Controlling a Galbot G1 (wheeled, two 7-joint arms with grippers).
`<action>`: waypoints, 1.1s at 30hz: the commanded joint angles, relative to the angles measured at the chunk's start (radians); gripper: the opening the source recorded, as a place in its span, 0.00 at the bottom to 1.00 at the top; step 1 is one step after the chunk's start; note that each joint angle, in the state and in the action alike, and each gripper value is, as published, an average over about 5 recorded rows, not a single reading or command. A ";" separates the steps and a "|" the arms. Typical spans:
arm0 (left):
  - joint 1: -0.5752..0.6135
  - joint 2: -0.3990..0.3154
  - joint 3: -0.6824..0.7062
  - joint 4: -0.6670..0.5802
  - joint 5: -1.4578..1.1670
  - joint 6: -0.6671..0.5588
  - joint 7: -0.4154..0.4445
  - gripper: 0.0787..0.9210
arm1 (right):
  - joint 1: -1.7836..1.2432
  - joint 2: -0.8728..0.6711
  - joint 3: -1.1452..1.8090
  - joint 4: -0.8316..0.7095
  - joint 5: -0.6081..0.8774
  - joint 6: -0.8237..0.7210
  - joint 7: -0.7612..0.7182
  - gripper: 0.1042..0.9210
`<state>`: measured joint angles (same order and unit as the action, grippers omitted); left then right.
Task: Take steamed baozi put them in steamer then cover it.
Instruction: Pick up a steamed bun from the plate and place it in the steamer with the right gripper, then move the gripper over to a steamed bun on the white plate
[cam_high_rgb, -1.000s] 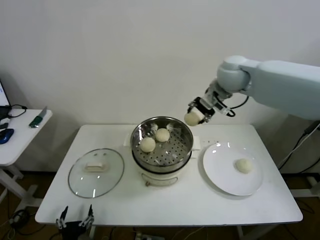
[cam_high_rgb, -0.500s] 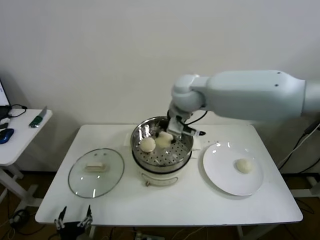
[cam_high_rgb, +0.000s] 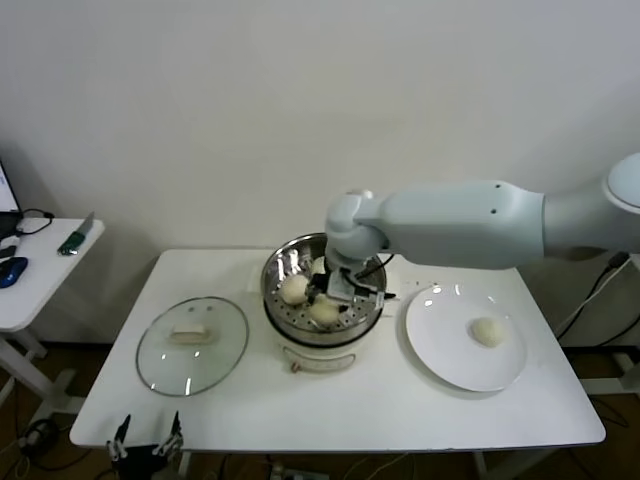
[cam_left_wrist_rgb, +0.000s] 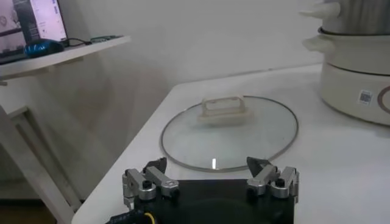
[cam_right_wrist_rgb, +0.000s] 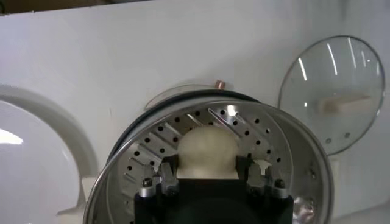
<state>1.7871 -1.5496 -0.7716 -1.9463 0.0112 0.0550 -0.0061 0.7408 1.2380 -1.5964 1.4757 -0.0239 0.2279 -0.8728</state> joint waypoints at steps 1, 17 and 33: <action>0.001 0.000 0.000 0.001 -0.001 -0.001 0.000 0.88 | -0.073 0.026 -0.002 -0.025 -0.036 0.001 0.010 0.64; 0.004 -0.003 0.005 0.000 0.000 -0.005 -0.002 0.88 | -0.097 0.039 0.016 -0.059 -0.046 -0.005 0.018 0.66; 0.000 -0.010 0.007 -0.003 0.002 0.003 -0.002 0.88 | 0.154 -0.126 0.029 -0.082 0.283 0.005 -0.150 0.88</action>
<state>1.7897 -1.5576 -0.7662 -1.9495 0.0118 0.0551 -0.0092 0.7510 1.2111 -1.5679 1.4068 0.0406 0.2399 -0.9157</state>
